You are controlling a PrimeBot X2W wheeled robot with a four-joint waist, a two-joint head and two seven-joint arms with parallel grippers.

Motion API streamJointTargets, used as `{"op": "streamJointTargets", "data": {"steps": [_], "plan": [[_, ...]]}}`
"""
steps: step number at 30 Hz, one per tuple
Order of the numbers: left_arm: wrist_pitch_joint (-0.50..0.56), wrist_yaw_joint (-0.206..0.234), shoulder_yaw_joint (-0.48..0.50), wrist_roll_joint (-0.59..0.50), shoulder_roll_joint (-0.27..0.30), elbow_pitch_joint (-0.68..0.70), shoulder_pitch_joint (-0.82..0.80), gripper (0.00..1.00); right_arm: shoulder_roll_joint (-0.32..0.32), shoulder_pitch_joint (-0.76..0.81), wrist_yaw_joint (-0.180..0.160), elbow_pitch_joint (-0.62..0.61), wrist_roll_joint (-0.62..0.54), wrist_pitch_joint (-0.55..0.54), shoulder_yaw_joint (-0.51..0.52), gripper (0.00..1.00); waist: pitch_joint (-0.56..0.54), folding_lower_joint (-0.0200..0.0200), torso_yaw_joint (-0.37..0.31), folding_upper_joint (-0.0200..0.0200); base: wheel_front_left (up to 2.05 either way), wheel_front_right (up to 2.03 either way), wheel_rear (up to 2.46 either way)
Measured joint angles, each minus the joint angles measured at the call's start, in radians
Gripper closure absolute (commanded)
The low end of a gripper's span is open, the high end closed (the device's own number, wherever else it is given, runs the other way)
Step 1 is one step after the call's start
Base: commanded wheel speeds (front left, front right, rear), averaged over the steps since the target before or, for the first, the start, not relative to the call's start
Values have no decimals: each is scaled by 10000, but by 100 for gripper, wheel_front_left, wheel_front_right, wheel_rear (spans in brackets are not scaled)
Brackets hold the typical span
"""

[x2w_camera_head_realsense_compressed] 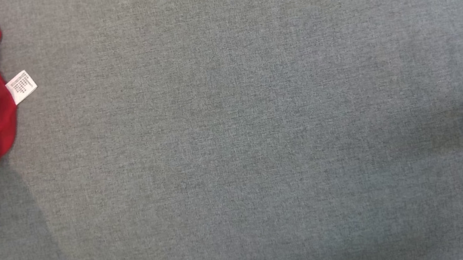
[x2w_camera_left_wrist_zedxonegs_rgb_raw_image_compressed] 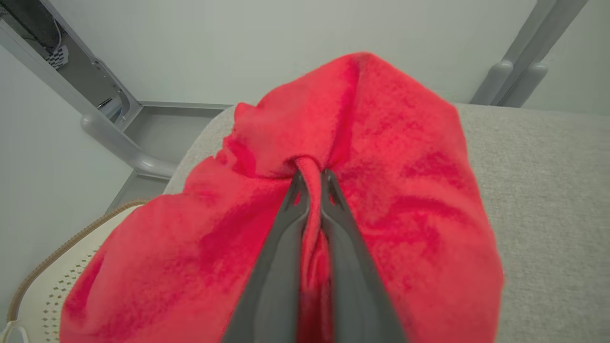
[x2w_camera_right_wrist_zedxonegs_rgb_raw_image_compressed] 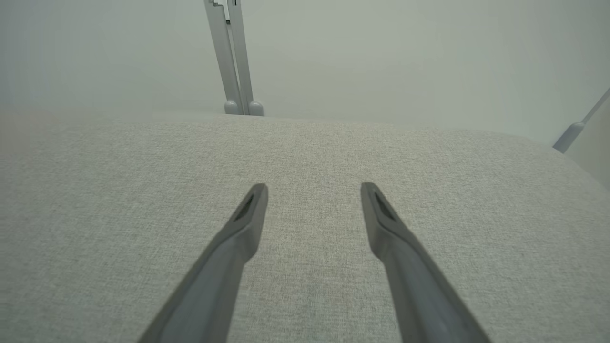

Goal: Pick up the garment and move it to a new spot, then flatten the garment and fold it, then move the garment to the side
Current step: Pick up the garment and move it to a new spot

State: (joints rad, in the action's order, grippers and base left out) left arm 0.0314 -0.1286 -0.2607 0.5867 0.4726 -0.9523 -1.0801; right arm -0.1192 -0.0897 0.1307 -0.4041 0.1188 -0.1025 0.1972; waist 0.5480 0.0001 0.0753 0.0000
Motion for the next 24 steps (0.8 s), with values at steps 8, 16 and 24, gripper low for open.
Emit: {"op": "streamJointTargets", "data": {"steps": [8, 16, 24], "plan": [[-1168, -2, -295, -431, 410, 115, -492, 100, 221, 9, 0, 702, 96, 355, -395, 0, -701, 0, 68, 0, 0, 0, 0], [-1538, 104, -623, -909, 610, 1450, -1256, 100, 487, 94, 0, 1584, 301, 830, -685, 0, -1673, -1, -5, 0, 0, 0, 0], [-729, 155, -1080, -1028, 359, 3923, -1799, 100, 656, 198, 2, 2334, 554, 1363, -951, 0, -2431, -1, -690, 0, 0, 0, 0]]}}
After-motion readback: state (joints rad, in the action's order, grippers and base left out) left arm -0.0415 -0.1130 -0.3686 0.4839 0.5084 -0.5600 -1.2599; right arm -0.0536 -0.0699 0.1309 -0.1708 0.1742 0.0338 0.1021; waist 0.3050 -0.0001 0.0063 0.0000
